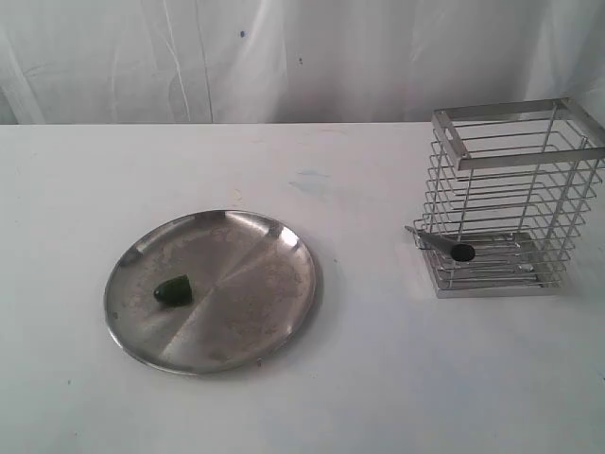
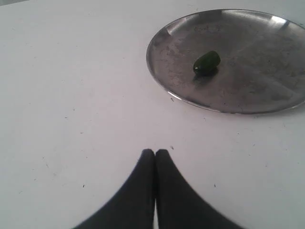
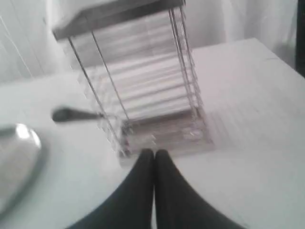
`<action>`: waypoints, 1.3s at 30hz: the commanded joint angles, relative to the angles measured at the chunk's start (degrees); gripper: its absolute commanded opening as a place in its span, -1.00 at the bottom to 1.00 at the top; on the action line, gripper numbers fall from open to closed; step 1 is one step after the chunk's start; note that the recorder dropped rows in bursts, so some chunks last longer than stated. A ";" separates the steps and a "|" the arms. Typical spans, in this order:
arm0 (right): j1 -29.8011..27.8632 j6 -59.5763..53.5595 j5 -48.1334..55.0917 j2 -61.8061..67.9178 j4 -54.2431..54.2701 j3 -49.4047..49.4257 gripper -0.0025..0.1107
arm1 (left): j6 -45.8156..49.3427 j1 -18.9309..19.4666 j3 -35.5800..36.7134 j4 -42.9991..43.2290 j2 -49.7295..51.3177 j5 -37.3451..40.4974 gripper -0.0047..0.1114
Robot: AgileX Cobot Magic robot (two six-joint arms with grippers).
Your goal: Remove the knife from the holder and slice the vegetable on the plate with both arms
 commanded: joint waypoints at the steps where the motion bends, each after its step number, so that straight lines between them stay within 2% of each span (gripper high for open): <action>1: -0.08 17.05 -12.56 -0.10 26.65 -0.07 -0.96 | 0.20 -0.45 0.19 -0.80 -0.27 0.07 -0.92; 3: -0.08 20.70 -17.12 -0.10 32.58 -0.07 -0.96 | 0.20 -0.45 0.19 -0.80 -0.27 0.07 -0.92; 7: -0.08 29.30 -21.29 -0.10 36.30 -0.07 -0.96 | 0.20 -0.45 0.19 -0.80 -0.27 0.07 -0.92; 11: -0.08 54.44 -29.10 -0.10 43.40 -0.07 -0.96 | 0.20 -0.45 0.19 -0.80 -0.27 0.07 -0.92; 13: -0.08 68.74 -38.52 -0.10 42.70 -0.07 -0.96 | 0.20 -0.45 0.19 -0.80 -0.27 0.07 -0.92; 14: -0.08 71.85 -42.18 -0.10 41.91 -0.07 -0.96 | 0.20 -0.45 0.19 -0.80 -0.27 0.07 -0.92; 17: -0.08 69.33 -55.20 -0.10 39.13 -2.49 -0.96 | 0.20 -0.45 0.19 -0.80 -0.27 0.07 -0.92; 20: -0.08 64.04 -62.02 -0.10 36.98 -6.91 -0.96 | 0.20 -0.45 0.19 -0.80 -0.27 0.07 -0.92; 24: -0.08 45.65 -64.53 -0.10 31.21 -14.48 -0.96 | 0.20 -0.45 0.19 -0.80 -0.27 0.07 -0.92; 25: -0.08 37.05 -64.53 -0.10 28.96 -16.48 -0.96 | 0.20 -0.45 0.19 -0.80 -0.27 0.07 -0.92; 26: -0.08 25.63 -64.42 -0.10 26.15 -18.45 -0.96 | 0.20 -0.45 0.19 -0.80 -0.27 0.07 -0.92; 28: -0.08 -4.47 -60.85 -0.10 18.35 -21.81 -0.96 | 0.20 -0.45 0.19 -0.80 -0.27 0.07 -0.92; 30: -0.08 -31.24 -50.45 -0.10 14.37 -24.41 -0.96 | 0.20 -0.45 0.19 -0.80 -0.27 0.07 -0.92; 32: -0.08 -53.69 -37.82 1.22 17.26 -25.98 -0.96 | 0.20 -0.45 0.19 -0.80 -0.27 0.07 -0.92; 36: -0.08 -86.04 -22.40 6.78 28.37 -24.79 -0.96 | 0.20 -0.45 0.19 -0.80 -0.27 0.07 -0.92; 37: -0.08 -91.53 -19.97 8.43 29.89 -24.15 -0.96 | 0.20 -0.45 0.19 -0.80 -0.27 0.07 -0.92; 39: -0.08 -93.90 -17.76 11.71 33.70 -22.91 -0.96 | 0.20 -0.45 0.19 -0.80 -0.27 0.07 -0.92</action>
